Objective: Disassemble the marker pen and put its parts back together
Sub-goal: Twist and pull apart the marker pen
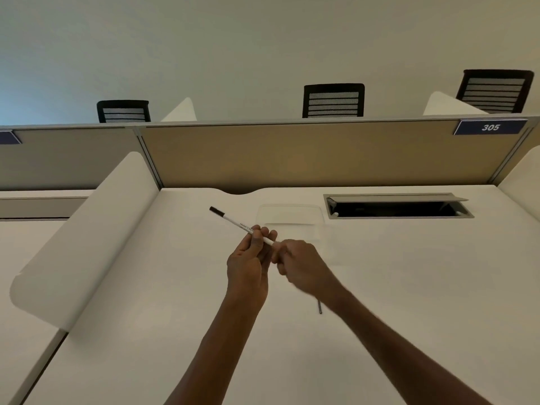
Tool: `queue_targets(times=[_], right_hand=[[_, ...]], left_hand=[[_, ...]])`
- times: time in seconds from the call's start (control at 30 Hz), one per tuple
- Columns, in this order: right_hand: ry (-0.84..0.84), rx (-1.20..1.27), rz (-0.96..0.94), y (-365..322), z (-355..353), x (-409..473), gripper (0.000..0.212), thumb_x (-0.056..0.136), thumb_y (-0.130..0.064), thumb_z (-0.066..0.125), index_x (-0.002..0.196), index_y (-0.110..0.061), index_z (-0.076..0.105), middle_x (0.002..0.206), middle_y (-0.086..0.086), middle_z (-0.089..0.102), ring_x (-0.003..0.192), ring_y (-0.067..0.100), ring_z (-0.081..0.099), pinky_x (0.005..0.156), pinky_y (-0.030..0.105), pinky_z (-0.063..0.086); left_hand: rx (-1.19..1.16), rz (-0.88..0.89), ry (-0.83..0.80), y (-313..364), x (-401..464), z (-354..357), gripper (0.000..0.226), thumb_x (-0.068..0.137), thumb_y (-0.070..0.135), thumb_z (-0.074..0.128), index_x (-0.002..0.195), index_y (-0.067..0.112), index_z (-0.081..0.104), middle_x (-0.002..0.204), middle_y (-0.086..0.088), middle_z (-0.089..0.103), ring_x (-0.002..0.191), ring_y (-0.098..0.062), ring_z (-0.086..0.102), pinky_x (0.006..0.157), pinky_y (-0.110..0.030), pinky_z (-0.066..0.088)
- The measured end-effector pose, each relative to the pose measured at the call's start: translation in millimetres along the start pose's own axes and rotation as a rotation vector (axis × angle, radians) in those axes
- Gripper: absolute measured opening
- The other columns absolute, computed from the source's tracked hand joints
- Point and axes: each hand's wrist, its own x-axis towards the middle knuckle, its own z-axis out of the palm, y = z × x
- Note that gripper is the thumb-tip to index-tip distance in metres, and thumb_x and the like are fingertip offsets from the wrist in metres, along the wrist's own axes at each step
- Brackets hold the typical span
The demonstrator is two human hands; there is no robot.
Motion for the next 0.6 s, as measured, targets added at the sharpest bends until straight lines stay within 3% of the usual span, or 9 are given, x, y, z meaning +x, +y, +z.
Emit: queue_targets(times=[0.07,0.1,0.2,0.27,0.33,0.5,0.6], right_hand=[[-0.240,0.513,0.174,-6.7,-18.9,0.4,0.039,0.103,-0.028,0.040,0.087,-0.008,0.069,0.068,0.005,0.065,0.049,0.010,0.049,0.046,0.021,0.041],[-0.322,0.633,0.210,-7.5,-27.4,0.3,0.042,0.104,-0.030,0.039,0.091,-0.006,0.071,0.073,0.007,0.067,0.051,0.010,0.050,0.046,0.019,0.041],[-0.481,0.760,0.295,-9.0,-38.4,-2.9,0.041,0.104,-0.026,0.038,0.097,-0.004,0.072,0.081,0.009,0.070,0.055,0.010,0.052,0.051,0.019,0.041],[-0.475,0.765,0.341,-11.6,-35.2,-4.7,0.038,0.104,-0.026,0.038,0.092,-0.006,0.068,0.074,0.005,0.067,0.052,0.009,0.048,0.051,0.020,0.037],[-0.376,0.673,0.342,-13.4,-26.9,-5.5,0.037,0.104,-0.028,0.037,0.083,-0.011,0.062,0.065,0.001,0.060,0.047,0.007,0.043,0.048,0.019,0.034],[-0.064,0.361,0.285,-16.2,-5.7,-6.7,0.035,0.102,-0.024,0.043,0.073,-0.013,0.061,0.060,0.002,0.055,0.048,0.011,0.043,0.048,0.022,0.033],[0.212,-0.256,0.015,-11.5,7.7,-6.4,0.024,0.093,-0.012,0.049,0.075,-0.014,0.066,0.070,0.005,0.067,0.062,0.022,0.058,0.056,0.029,0.041]], left_hand=[[0.004,0.004,-0.084,5.0,2.9,-3.2,0.018,0.095,0.016,0.054,0.102,0.007,0.068,0.086,-0.003,0.073,0.089,-0.018,0.073,0.068,-0.029,0.059],[0.017,-0.001,-0.123,6.8,4.1,-4.2,0.018,0.092,0.019,0.056,0.098,0.009,0.069,0.086,-0.005,0.072,0.086,-0.019,0.072,0.064,-0.029,0.058],[0.047,-0.035,-0.207,9.5,3.4,-5.4,0.019,0.089,0.025,0.059,0.095,0.010,0.069,0.093,-0.013,0.068,0.068,-0.020,0.067,0.051,-0.029,0.053],[0.021,-0.020,-0.190,8.2,3.5,-7.0,0.022,0.087,0.022,0.060,0.101,0.007,0.068,0.094,-0.012,0.068,0.075,-0.021,0.069,0.060,-0.030,0.058],[-0.015,0.016,-0.147,4.9,2.2,-7.7,0.026,0.083,0.019,0.061,0.104,0.006,0.069,0.088,-0.007,0.073,0.084,-0.021,0.072,0.070,-0.030,0.060],[-0.003,0.059,0.012,-6.7,-4.9,-3.7,0.022,0.090,0.014,0.057,0.107,0.006,0.068,0.086,-0.005,0.076,0.085,-0.020,0.074,0.071,-0.029,0.061],[-0.066,0.036,0.093,-8.9,-5.7,1.2,0.018,0.096,0.010,0.054,0.106,0.004,0.067,0.085,-0.004,0.077,0.084,-0.019,0.075,0.068,-0.028,0.061]])
